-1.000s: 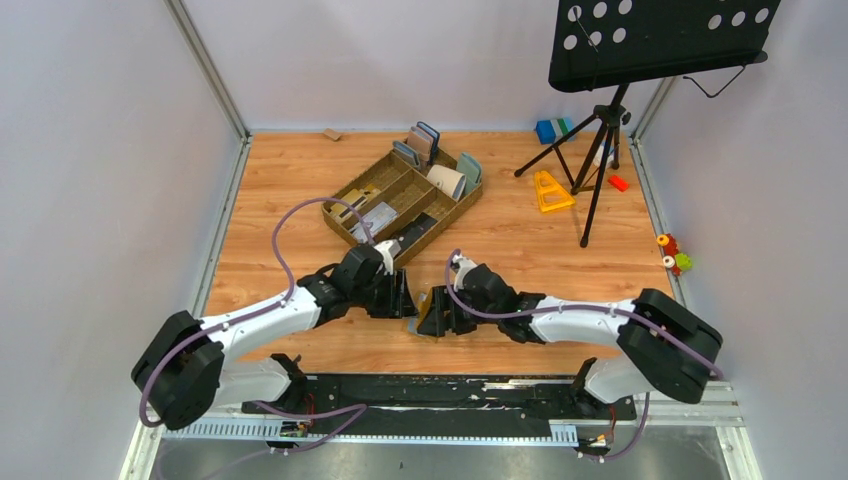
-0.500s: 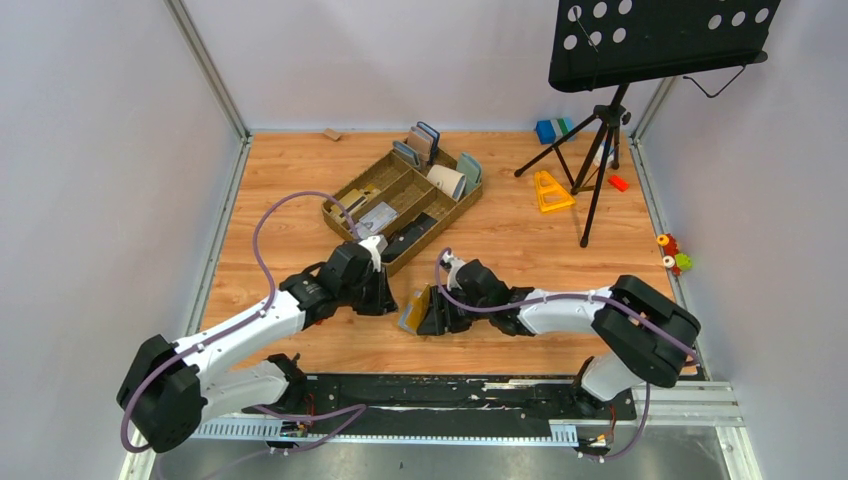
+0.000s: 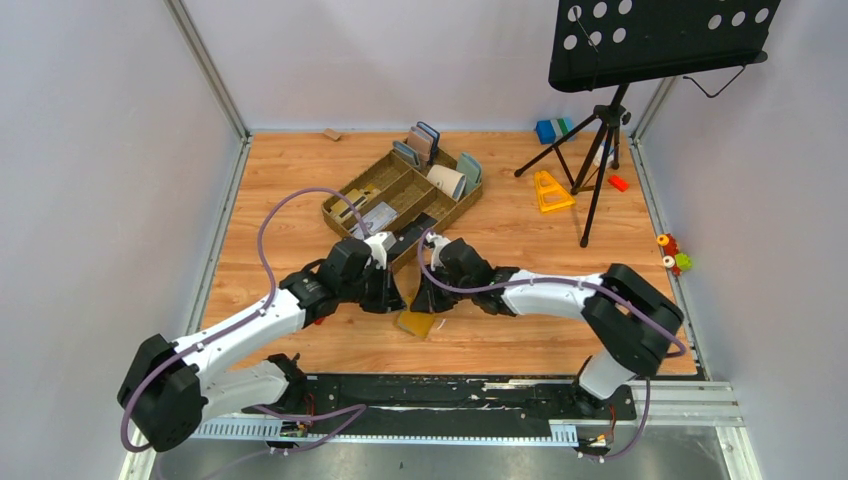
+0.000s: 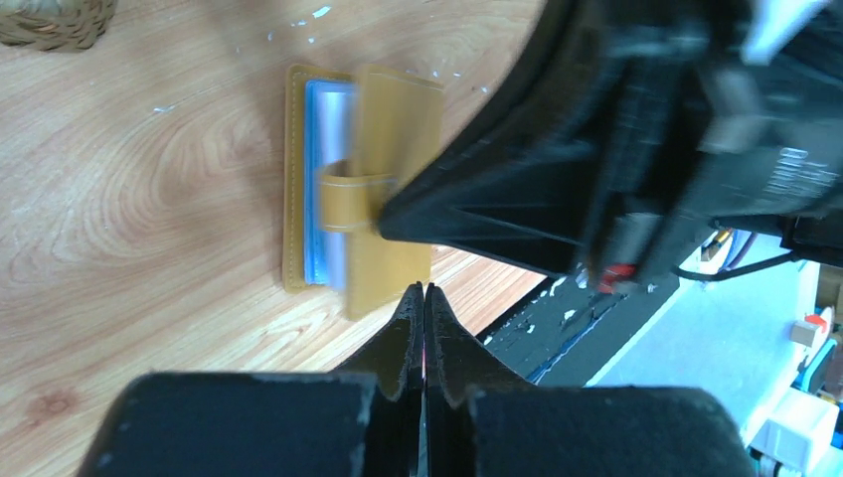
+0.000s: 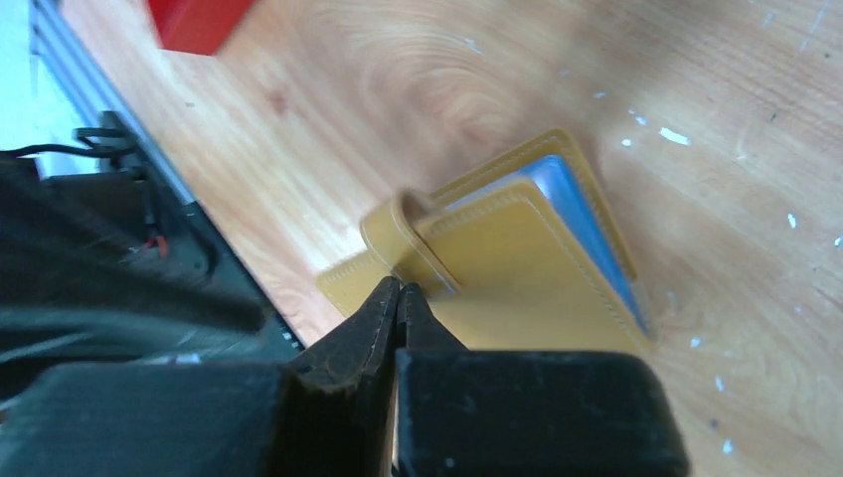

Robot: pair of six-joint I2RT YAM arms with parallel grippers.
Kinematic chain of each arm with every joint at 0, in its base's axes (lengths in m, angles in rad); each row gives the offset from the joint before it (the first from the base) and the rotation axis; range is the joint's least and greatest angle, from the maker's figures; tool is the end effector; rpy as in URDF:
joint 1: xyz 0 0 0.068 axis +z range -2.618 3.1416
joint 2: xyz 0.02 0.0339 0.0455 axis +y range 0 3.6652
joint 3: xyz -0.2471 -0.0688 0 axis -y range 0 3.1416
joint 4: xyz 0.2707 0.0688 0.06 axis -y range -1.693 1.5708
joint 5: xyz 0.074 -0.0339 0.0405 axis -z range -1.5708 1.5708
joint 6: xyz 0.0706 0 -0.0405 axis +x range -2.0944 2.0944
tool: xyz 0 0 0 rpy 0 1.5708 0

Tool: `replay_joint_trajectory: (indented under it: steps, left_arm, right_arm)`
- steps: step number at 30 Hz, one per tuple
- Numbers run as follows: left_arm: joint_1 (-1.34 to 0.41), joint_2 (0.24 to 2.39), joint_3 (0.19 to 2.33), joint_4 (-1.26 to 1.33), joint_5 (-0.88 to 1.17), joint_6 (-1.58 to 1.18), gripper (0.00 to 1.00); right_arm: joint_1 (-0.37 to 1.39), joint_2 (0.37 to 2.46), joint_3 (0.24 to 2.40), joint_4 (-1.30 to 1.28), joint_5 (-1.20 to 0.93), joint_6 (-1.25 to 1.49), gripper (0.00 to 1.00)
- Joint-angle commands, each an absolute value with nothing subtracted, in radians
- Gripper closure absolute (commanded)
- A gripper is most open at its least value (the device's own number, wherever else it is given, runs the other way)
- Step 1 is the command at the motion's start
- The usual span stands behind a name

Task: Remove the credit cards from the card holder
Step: Close the card holder at the center of the board.

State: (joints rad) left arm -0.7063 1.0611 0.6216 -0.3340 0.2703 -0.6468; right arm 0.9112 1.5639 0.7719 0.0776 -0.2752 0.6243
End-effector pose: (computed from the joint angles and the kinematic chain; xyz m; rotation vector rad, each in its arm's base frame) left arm 0.1944 -0.1906 0.1691 0.2195 2.5173 -0.9328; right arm 0.2045 0.2950 0.1171 -0.5151 2.4581 1.0443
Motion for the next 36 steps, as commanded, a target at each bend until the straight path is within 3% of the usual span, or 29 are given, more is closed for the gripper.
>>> replay_joint_trajectory:
  steps: [1,8,18,30,36]
  left_arm:
    - [-0.704,1.088,0.606,-0.250,0.316,-0.639,1.00]
    - [-0.704,1.205,0.580,-0.163,0.344,-0.609,1.00]
    - [-0.704,1.264,0.533,-0.087,0.252,-0.592,1.00]
    - [-0.704,1.332,0.485,-0.027,0.206,-0.577,1.00]
    - [-0.704,1.278,0.484,-0.042,0.195,-0.569,1.00]
  right_arm:
    - [0.891,1.680,0.796,0.114,-0.274,0.596,1.00]
    - [0.835,1.721,0.740,0.266,-0.416,0.642,1.00]
    - [0.822,1.510,0.768,0.079,-0.350,0.554,1.00]
    - [0.801,1.724,0.780,0.066,-0.243,0.548,1.00]
    - [0.798,1.539,0.745,0.071,-0.203,0.528,1.00]
